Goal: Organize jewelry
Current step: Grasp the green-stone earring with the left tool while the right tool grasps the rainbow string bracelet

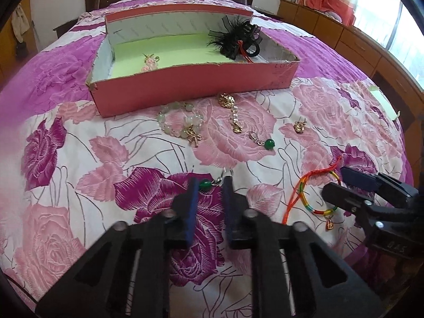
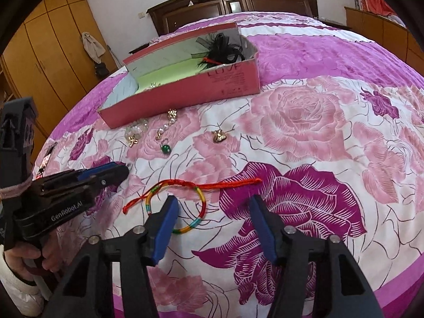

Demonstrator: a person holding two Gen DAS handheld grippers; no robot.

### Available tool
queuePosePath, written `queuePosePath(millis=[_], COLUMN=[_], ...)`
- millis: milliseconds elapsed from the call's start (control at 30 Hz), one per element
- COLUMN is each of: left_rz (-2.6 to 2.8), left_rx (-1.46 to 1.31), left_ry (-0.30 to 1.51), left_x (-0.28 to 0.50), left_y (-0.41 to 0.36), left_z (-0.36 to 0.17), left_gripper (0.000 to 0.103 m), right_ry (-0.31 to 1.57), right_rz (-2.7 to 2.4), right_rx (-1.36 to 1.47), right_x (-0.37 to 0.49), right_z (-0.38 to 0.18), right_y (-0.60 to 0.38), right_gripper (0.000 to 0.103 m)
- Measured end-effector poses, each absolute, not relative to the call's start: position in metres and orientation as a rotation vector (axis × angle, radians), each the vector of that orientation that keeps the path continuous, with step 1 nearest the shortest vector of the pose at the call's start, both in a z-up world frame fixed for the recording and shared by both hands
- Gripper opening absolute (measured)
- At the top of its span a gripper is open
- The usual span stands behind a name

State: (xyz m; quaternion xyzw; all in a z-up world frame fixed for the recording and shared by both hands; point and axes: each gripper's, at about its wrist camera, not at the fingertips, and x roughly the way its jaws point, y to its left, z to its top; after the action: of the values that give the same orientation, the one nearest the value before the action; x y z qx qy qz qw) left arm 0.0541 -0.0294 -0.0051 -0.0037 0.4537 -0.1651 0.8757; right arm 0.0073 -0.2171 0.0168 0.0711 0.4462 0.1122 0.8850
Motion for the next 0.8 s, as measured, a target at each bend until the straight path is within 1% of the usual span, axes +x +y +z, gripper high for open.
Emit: queuePosePath(millis=[33,167,267,333,367,433,500,633,800], left_rz=[-0.349,-0.352,-0.353,-0.354,-0.354,-0.354,-0.354,-0.354,-0.352], left_rx=[-0.008,-0.001,-0.007,-0.01,-0.012,-0.016,-0.022,-0.04,-0.069], left_ry=[0.948,0.943,0.941,0.939,0.937,0.934,0.93,0.911,0.877], left_x=[0.054,0.053,0.053,0.052,0.052,0.051,0.05,0.048,0.046], left_y=[-0.029,-0.03,-0.03,-0.03,-0.03,-0.029,-0.028,-0.025,-0.018], left_z=[-0.005,-0.004,-0.004,-0.003,-0.002,0.0,0.001,0.009,0.021], left_gripper=[0.001,0.001,0.001,0.001,0.0,0.001,0.001,0.001,0.0], right_ry=[0.93,0.93,0.929,0.926,0.924,0.92,0.915,0.88,0.822], right_rz=[0.233,0.237,0.239,0.245,0.249,0.261,0.275,0.286,0.288], right_rx=[0.146,0.138,0.127,0.121,0.12,0.121,0.123,0.119,0.122], right_x=[0.008,0.008,0.008,0.007,0.007,0.006,0.005,0.001,-0.003], right_z=[0.016,0.014,0.012,0.012,0.013,0.014,0.015,0.022,0.034], right_y=[-0.217,-0.217,-0.217,-0.215,-0.215,-0.214,-0.213,-0.212,-0.214], right_gripper=[0.056,0.052,0.046,0.036,0.033,0.019,0.011,0.007,0.006])
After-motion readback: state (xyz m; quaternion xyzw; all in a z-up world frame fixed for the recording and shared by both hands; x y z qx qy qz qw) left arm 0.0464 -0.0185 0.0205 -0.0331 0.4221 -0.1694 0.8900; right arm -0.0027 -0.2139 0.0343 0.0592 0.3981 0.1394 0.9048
